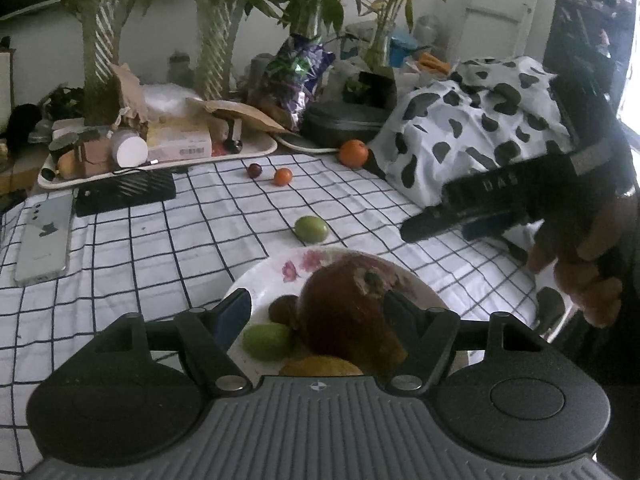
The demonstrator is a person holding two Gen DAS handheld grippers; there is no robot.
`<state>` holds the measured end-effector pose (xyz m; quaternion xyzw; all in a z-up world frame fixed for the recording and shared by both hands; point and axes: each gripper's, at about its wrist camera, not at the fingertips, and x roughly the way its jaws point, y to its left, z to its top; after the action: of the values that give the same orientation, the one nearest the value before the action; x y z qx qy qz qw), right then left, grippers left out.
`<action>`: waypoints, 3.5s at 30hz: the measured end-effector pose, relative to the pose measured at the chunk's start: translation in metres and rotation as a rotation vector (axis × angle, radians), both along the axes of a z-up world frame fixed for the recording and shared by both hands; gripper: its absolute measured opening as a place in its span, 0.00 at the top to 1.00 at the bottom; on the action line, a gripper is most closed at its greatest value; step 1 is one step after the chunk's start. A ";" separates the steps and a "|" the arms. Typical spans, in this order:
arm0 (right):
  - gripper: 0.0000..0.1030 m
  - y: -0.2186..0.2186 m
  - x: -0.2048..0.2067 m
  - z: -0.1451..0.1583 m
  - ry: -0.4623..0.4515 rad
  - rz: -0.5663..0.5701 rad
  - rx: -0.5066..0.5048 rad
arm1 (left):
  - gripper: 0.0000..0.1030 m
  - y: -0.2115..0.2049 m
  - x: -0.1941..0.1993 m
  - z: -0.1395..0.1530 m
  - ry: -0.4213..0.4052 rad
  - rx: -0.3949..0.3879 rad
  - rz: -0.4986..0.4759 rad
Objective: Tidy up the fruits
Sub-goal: 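Lower the pomegranate onto the plate and open the right gripper while the left releases the passion fruit, then move the left gripper toward a green plum while the right approaches a small orange tomato, then grasp the green plum with the left gripper while the right grasps the orange tomato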
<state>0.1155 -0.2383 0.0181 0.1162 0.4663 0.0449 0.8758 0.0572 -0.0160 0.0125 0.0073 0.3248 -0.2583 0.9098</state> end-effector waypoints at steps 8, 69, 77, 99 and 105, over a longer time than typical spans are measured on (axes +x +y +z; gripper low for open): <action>0.00 -0.004 0.001 -0.003 -0.015 -0.012 -0.052 | 0.30 -0.001 0.009 0.000 -0.003 0.015 0.032; 0.00 -0.036 0.085 -0.019 -0.022 -0.065 -0.250 | 0.45 -0.089 0.156 -0.029 0.170 0.231 -0.237; 0.00 -0.038 0.099 -0.022 -0.014 -0.055 -0.270 | 0.57 -0.106 0.180 -0.052 0.230 0.276 -0.284; 0.00 -0.004 0.159 -0.040 -0.115 0.097 -0.284 | 0.63 -0.059 0.218 -0.038 0.179 0.215 -0.167; 0.11 0.015 0.184 -0.050 -0.150 0.203 -0.253 | 0.63 -0.041 0.222 -0.030 0.160 0.182 -0.152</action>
<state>0.2999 -0.2235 -0.0318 -0.0463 0.4107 0.0826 0.9068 0.2793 -0.0574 -0.0178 0.0939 0.4168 -0.2959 0.8544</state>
